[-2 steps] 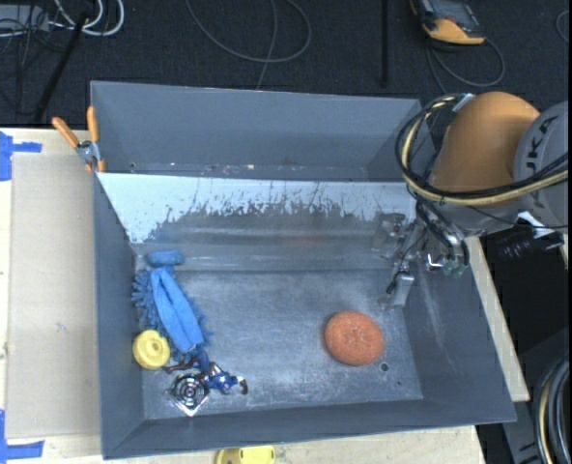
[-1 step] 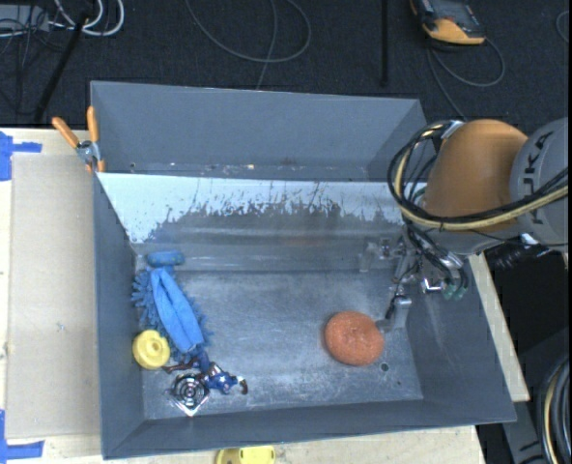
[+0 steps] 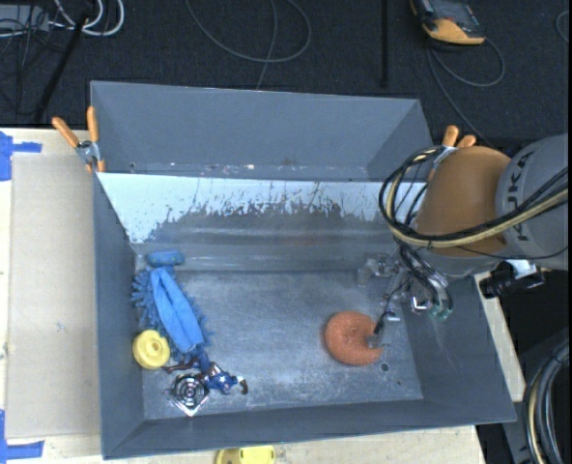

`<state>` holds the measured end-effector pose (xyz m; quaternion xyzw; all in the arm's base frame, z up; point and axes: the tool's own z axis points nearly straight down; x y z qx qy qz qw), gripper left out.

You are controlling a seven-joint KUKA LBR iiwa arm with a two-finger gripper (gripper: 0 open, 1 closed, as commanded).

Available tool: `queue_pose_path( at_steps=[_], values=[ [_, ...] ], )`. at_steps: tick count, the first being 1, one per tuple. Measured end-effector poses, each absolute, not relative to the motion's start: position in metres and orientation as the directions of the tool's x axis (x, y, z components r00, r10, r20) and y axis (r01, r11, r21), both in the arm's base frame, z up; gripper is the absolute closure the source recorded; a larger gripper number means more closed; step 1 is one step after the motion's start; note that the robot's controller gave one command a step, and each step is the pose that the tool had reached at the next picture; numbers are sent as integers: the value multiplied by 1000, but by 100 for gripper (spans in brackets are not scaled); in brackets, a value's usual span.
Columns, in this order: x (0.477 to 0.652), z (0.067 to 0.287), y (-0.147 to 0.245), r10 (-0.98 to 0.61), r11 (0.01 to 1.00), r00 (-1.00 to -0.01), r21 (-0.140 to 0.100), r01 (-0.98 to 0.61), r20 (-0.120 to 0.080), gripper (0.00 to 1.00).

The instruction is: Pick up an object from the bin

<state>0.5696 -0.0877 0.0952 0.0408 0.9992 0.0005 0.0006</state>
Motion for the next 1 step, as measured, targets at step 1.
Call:
queue_pose_path(
  at_steps=[1],
  values=[
    [567,72,-76,-33,999,-999,1,-33,3,100]
  ],
)
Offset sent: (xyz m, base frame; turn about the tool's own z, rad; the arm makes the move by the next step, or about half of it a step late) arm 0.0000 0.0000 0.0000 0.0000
